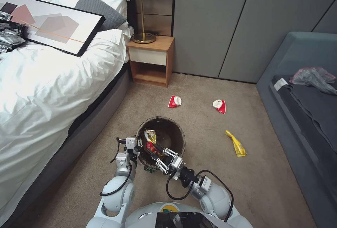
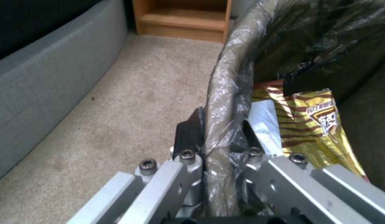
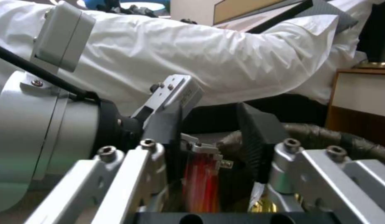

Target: Pick up the trash bin, then pick up the garbage from the floor and place it into the trash bin.

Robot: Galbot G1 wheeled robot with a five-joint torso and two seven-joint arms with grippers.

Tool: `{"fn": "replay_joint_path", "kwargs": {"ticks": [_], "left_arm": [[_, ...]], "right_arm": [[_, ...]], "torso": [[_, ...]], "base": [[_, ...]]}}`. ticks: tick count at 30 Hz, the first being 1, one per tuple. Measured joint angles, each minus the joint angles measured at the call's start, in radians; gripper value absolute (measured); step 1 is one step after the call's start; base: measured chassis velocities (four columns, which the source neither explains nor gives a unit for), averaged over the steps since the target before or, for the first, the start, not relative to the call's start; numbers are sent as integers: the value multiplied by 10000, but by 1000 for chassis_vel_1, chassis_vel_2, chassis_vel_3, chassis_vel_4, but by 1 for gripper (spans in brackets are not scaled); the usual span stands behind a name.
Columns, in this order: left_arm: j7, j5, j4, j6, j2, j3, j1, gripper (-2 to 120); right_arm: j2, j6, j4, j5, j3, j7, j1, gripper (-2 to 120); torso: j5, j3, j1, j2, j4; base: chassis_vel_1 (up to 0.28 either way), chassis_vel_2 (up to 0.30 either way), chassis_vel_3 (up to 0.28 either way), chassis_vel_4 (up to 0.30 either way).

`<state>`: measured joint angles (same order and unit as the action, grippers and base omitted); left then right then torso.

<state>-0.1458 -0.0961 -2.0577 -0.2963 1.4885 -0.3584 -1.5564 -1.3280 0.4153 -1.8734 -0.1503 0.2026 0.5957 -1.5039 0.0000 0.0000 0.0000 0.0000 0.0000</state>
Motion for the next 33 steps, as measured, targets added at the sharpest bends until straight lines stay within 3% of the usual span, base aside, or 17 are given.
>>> {"fn": "replay_joint_path", "kwargs": {"ticks": [3, 17, 33], "left_arm": [[0, -7, 2, 0, 1, -2, 1, 5], [6, -10, 4, 2, 12, -3, 3, 5], [6, -17, 10, 7, 5, -41, 2, 5]], "right_arm": [[0, 0, 6, 18, 34, -40, -10, 51], [-36, 42, -97, 17, 177, -200, -3, 99], [-183, 115, -855, 15, 505, -1032, -99, 100]], "torso": [[0, 0, 0, 0, 0], [0, 0, 0, 0, 0], [0, 0, 0, 0, 1]], "base": [[0, 0, 0, 0], [0, 0, 0, 0], [0, 0, 0, 0]]}}
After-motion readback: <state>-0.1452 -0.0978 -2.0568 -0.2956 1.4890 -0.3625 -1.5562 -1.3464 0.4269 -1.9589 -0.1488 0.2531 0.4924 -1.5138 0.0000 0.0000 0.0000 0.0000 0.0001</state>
